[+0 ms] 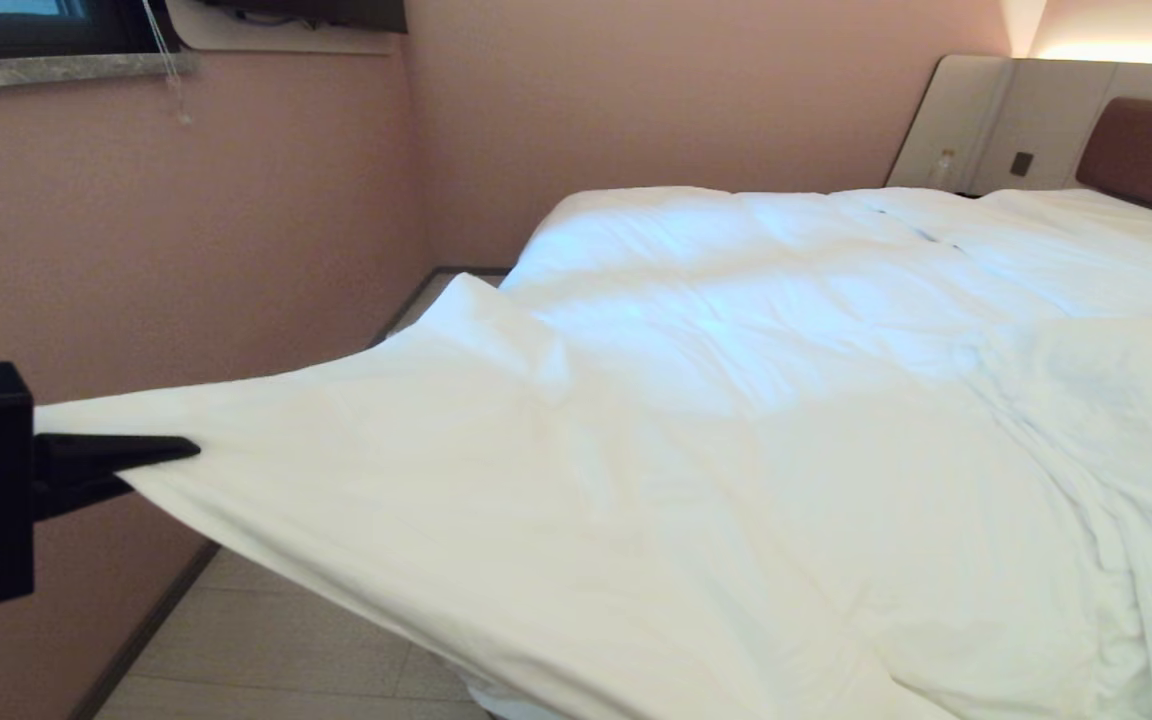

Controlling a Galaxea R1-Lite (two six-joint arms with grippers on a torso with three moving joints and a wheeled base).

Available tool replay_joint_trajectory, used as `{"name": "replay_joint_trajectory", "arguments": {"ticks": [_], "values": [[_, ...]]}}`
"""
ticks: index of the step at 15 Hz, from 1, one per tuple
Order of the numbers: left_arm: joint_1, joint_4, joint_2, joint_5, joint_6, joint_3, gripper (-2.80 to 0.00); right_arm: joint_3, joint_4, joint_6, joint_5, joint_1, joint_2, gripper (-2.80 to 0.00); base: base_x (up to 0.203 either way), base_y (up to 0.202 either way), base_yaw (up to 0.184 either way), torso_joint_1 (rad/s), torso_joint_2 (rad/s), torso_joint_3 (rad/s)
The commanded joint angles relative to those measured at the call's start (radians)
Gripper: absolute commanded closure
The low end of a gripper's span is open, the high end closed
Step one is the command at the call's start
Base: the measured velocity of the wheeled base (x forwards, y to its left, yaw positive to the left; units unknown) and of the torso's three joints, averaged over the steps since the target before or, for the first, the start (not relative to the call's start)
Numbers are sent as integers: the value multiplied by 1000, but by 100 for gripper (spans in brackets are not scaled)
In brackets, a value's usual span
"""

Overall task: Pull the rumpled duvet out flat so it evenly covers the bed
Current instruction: Flatten the corners of the folded blanket

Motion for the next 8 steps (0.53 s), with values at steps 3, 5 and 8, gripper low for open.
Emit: {"name": "replay_joint_trajectory", "arguments": {"ticks": [3, 5, 8], "values": [[-3, 5, -226, -54, -3, 136, 0, 0, 0, 0, 0, 0, 0, 0, 0, 0, 0, 0, 0, 0], [-24, 15, -241, -89, 22, 165, 0, 0, 0, 0, 0, 0, 0, 0, 0, 0, 0, 0, 0, 0], [-35, 69, -274, -89, 103, 208, 0, 0, 0, 0, 0, 0, 0, 0, 0, 0, 0, 0, 0, 0]]}}
